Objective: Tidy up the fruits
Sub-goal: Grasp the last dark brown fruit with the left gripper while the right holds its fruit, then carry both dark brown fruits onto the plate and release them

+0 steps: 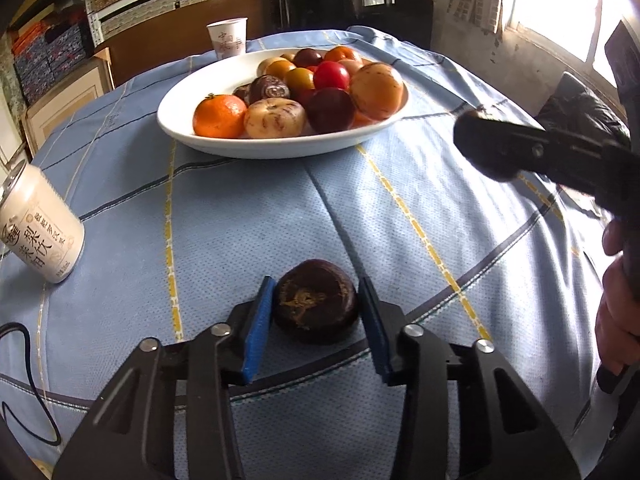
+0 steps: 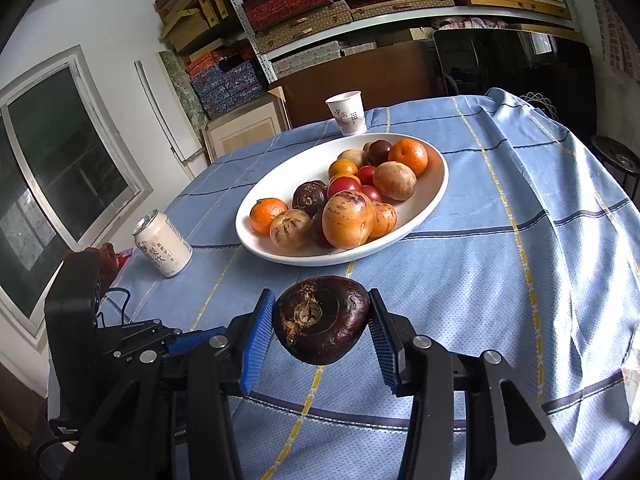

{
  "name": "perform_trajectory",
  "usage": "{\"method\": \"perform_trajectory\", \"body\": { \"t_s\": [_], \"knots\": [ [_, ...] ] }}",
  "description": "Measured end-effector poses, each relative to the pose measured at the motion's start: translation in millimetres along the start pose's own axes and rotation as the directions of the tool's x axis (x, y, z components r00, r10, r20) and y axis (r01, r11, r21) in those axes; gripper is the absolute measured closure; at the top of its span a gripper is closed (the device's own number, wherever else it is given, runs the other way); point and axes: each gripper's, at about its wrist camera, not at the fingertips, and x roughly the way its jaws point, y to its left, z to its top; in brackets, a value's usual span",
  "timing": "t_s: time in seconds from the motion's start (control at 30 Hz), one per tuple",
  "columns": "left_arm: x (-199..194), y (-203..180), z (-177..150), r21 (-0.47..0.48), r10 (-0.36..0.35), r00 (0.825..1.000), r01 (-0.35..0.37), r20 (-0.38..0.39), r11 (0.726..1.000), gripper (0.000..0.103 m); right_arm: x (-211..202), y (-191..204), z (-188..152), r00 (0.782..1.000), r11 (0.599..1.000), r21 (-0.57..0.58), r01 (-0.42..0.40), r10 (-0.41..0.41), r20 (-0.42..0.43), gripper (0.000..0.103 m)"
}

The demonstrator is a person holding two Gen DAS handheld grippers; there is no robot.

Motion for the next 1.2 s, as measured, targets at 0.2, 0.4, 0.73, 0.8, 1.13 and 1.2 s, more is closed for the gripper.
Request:
{"method": "perform_trajectory", "body": {
  "t_s": [0.2, 0.4, 0.73, 0.8, 1.13, 1.2],
  "knots": [
    [-3, 8, -1, -0.048, -0.021, 1.000, 0.021, 0.008, 0.999, 0.063, 2, 1, -1, 1.000, 1.000, -0.007, 0.003, -0.003, -0.007, 0.056],
    [-19, 28, -2, -0.143, -0.010, 0.998, 0.020, 0.065, 0.990, 0.063, 9, 8, -5, 1.000, 0.999, -0.040, -0.006, 0.005, -0.024, 0.056],
    [-50, 53, 54, -0.172, 0.129, 0.975, -0.098, 0.182, 0.980, 0.063, 3, -1, 32, 0.991, 0.998, 0.008, -0.064, 0.063, 0.119, 0.056],
    [-45, 57, 77, -0.182, 0.125, 0.973, -0.089, 0.195, 0.979, 0.063, 7, -13, 47, 0.989, 0.996, 0.059, -0.063, 0.054, 0.137, 0.056],
    [37, 79, 178, -0.209, 0.151, 0.981, -0.123, 0.124, 0.970, 0.063, 85, -47, 111, 0.997, 0.997, 0.075, -0.015, 0.010, 0.076, 0.055],
    [51, 80, 182, -0.206, 0.153, 0.983, -0.129, 0.102, 0.970, 0.063, 96, -45, 113, 0.998, 0.998, 0.057, -0.016, 0.012, 0.061, 0.054]
  ]
}}
